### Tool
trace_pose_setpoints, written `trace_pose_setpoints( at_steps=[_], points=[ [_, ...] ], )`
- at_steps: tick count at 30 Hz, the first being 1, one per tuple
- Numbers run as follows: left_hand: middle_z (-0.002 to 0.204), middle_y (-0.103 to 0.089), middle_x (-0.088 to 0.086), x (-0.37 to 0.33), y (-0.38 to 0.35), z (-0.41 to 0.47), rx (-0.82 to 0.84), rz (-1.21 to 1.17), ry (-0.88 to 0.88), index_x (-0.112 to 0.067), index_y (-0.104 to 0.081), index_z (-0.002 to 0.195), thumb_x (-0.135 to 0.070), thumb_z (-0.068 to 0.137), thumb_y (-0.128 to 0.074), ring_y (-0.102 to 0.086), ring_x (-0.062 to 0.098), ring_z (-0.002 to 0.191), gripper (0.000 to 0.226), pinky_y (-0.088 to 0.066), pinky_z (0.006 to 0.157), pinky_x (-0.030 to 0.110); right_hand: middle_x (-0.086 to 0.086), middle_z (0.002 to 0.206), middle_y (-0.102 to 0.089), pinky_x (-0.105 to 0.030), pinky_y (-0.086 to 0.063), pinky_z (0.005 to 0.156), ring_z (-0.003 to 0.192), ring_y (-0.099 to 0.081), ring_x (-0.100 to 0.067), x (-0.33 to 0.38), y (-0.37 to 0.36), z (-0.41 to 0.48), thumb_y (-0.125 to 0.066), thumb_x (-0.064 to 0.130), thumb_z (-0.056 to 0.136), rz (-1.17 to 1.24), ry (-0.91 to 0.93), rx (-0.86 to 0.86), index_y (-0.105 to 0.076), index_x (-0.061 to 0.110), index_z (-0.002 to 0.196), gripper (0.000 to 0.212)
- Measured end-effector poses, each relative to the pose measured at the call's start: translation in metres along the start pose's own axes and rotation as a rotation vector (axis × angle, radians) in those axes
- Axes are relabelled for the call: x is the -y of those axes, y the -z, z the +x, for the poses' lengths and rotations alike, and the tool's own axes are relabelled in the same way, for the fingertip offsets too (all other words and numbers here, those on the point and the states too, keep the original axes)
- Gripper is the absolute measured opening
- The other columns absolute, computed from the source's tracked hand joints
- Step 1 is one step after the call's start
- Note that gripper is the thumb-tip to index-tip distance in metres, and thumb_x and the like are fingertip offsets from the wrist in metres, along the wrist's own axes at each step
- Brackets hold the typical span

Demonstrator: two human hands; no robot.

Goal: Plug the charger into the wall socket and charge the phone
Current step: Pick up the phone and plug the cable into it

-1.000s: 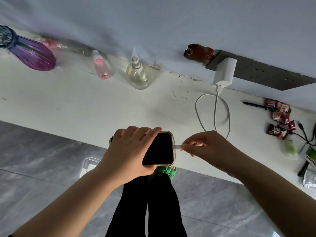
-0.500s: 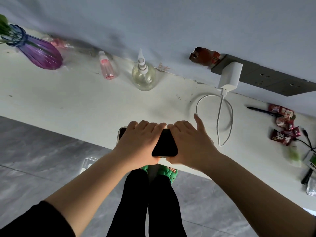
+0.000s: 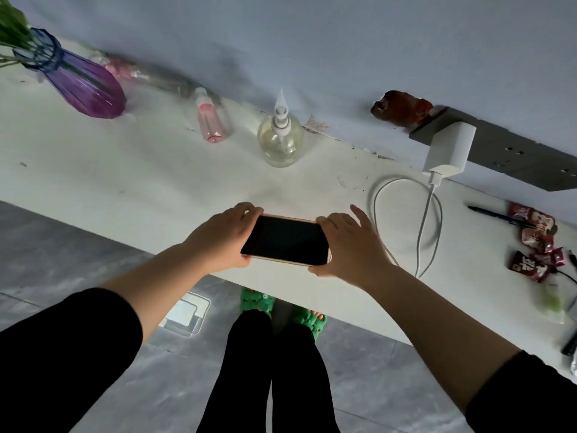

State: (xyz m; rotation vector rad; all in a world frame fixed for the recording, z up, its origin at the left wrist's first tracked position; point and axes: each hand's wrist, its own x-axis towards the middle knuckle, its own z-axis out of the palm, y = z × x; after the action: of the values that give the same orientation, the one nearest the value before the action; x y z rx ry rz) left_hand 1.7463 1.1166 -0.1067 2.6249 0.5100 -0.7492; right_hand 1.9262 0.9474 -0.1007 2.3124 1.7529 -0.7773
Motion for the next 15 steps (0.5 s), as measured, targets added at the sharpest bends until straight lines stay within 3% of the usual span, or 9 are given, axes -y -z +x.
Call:
trace_pose_setpoints(
  at_steps=[4,9,15],
  points=[
    [0.134,-0.05,0.016,0.015,-0.006,0.022,-0.075,0.003,0.001,-0.003,-0.035,0.137,-0.026,0.071,-0.069,-0.059,0.034,0.105,0.078,-0.048,0.087,0.039,-0.002,0.131,-0.054,-0.045,-0.003,0.12,0.132,-0.043,-0.017,0.001,-0.021,0.019,-0.067,0.062,0.068,0.041,-0.102,-0.042,-0.027,0.015,0.145,0.099],
    [0.134,-0.049,0.009,0.026,-0.01,0.035,-0.125,-0.006,0.028,-0.009,-0.04,0.131,-0.025,0.07,-0.068,-0.056,0.031,0.109,0.069,-0.047,0.086,0.04,-0.002,0.138,-0.045,-0.05,0.001,0.119,0.139,-0.031,-0.019,0.004,-0.036,0.033,-0.067,0.059,0.071,0.012,-0.176,-0.085,-0.032,0.017,0.141,0.089],
    [0.132,-0.046,0.006,0.034,-0.017,0.039,-0.159,-0.058,0.102,-0.017,-0.041,0.132,-0.039,0.064,-0.078,-0.049,0.031,0.114,0.081,-0.045,0.09,0.043,-0.005,0.143,-0.032,-0.051,-0.004,0.118,0.137,-0.025,-0.025,0.005,-0.045,0.041,-0.067,0.061,0.071,0.091,-0.285,-0.069,-0.024,0.026,0.146,0.094]
  ],
)
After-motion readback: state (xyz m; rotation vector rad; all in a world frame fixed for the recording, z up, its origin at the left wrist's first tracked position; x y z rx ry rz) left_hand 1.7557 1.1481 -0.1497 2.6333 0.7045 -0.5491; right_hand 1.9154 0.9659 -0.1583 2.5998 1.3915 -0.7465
